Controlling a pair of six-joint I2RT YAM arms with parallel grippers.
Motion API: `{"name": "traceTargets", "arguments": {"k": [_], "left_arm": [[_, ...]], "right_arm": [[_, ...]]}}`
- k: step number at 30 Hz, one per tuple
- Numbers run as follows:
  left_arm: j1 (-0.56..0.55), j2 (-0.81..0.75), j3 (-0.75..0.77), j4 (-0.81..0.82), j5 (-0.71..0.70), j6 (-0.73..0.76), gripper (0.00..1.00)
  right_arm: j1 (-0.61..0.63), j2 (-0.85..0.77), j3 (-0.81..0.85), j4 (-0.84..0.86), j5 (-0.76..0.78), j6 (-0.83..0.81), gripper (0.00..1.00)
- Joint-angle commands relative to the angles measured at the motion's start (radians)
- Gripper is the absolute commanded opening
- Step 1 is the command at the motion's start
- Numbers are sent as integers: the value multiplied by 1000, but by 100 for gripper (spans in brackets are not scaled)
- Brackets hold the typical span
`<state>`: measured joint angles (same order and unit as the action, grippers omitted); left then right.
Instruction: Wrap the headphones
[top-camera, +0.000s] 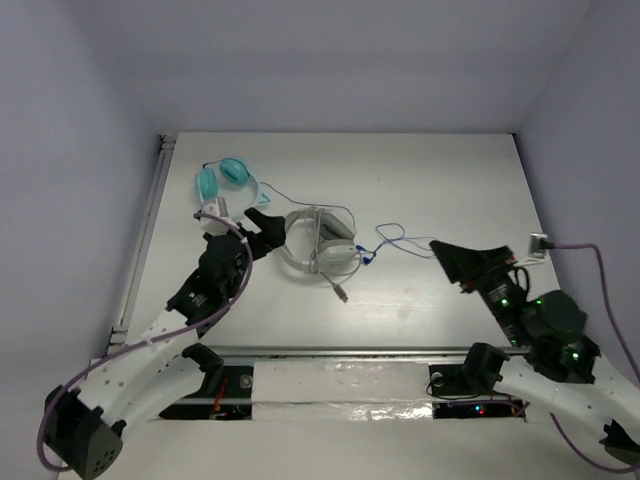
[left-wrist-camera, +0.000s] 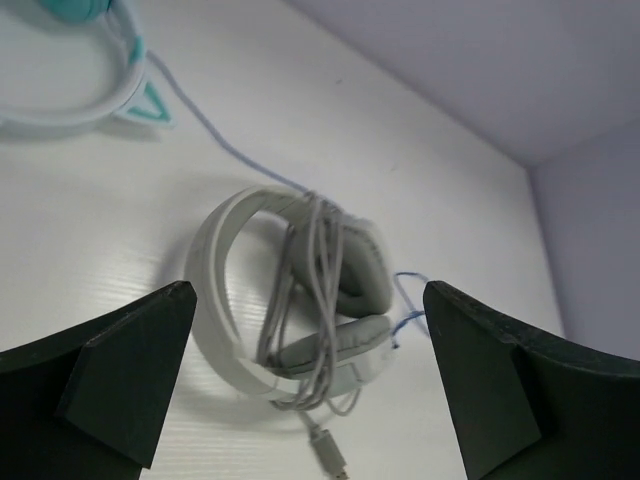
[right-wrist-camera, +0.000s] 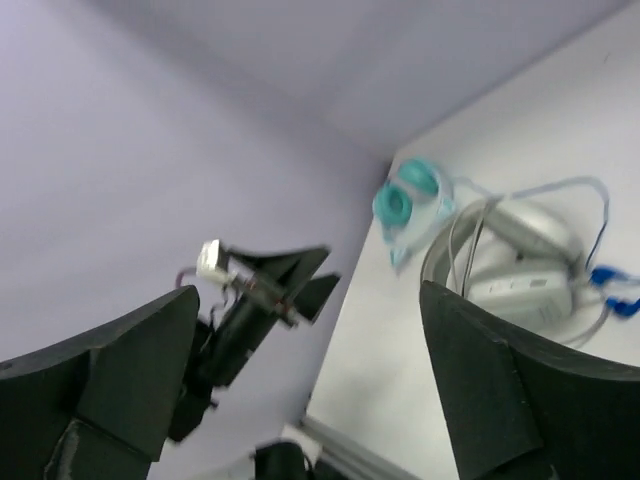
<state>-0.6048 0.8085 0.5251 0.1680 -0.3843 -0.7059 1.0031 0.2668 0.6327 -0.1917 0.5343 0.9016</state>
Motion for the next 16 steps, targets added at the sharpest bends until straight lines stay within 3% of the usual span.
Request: {"name": "traceTargets", "arguments": {"k": [1,7,16], "left_arm": [[2,-123,78,-111,56,68,99],[2,-207,237,-235,33,127,99],[2,-218,251,-200,56,157,99]], "right_arm": [[5,-24,102,-178,153,-134,100],[5,-5,197,-304,228,-156,98],[5,-14,202,-290,237,-185,100]]}}
